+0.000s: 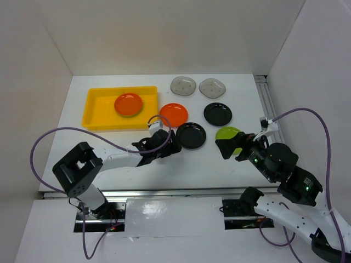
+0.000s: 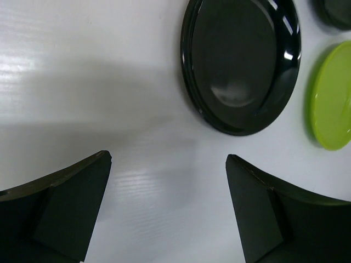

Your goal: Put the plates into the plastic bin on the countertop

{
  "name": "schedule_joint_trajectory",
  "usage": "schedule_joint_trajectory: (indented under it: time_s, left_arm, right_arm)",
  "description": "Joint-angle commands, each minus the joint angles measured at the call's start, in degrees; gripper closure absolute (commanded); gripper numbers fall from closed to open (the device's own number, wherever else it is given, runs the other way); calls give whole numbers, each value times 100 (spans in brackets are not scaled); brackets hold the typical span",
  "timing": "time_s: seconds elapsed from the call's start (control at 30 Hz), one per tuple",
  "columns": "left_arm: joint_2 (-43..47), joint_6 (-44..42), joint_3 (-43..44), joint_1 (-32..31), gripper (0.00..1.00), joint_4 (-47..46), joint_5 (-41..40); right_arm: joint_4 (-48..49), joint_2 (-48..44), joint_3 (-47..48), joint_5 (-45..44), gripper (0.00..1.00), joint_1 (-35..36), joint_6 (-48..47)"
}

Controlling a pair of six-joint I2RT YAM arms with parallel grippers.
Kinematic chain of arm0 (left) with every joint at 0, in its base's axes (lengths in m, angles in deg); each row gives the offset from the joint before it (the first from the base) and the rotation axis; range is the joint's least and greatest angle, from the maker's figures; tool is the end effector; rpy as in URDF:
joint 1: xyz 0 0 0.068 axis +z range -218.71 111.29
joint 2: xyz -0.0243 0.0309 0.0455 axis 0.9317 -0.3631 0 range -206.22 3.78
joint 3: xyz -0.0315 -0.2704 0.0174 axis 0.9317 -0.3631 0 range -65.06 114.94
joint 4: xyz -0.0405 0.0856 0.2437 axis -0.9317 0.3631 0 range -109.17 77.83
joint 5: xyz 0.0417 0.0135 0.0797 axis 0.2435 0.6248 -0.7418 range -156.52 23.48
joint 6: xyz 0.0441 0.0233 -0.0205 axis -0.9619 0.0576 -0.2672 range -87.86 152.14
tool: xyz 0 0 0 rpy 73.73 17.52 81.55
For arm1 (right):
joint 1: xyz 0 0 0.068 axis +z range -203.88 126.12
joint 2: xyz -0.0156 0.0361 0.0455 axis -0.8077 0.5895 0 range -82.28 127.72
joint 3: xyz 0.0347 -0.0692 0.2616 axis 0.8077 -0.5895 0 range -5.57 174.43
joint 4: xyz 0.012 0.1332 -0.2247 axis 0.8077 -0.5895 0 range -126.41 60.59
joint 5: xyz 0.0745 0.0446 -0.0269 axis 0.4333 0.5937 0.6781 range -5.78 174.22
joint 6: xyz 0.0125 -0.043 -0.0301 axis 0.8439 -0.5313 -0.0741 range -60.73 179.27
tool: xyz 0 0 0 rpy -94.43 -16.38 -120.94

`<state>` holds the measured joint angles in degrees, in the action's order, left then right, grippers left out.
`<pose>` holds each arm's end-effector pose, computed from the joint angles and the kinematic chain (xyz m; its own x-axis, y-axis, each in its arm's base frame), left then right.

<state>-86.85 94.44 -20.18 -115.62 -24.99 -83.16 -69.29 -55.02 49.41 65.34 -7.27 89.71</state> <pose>0.2258 -0.2266 0.1745 -0.6905 -0.5037 -0.5192 -0.1327 0.7937 -0.5936 0.0631 0.0499 0.3788 -0.3631 0.3138 -0.8773 -0.3321 0.8361 0.4365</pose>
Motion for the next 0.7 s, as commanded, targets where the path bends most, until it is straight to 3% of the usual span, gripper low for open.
schedule_joint_trajectory:
  time_s: [0.0, 0.2, 0.33, 0.43, 0.57, 0.6, 0.67]
  left_arm:
    - [-138, 230, 82, -2, 1, -841, -515]
    - [-955, 230, 222, 454, 5, -1596, -235]
    - [-1597, 159, 723, 508, 14, -1431, -85]
    - [-1869, 212, 925, 560, 14, -1430, -85]
    - [-2133, 274, 1136, 561, 26, -1281, -32]
    - [-2134, 352, 1137, 561, 36, -1281, -32]
    - [-2134, 432, 945, 561, 46, -1281, 20]
  right_arm:
    - [33, -134, -40, -37, 0, -12, 33]
    - [199, -134, -479, -231, 0, -12, 33]
    - [463, 243, -761, -477, 0, -12, 182]
    - [832, 306, -1015, -337, 0, -12, 182]
    - [1104, 411, -1148, -161, 0, -12, 244]
    - [1105, 411, -1200, -161, 0, -12, 244]
    - [1105, 411, -1200, -161, 0, -12, 244]
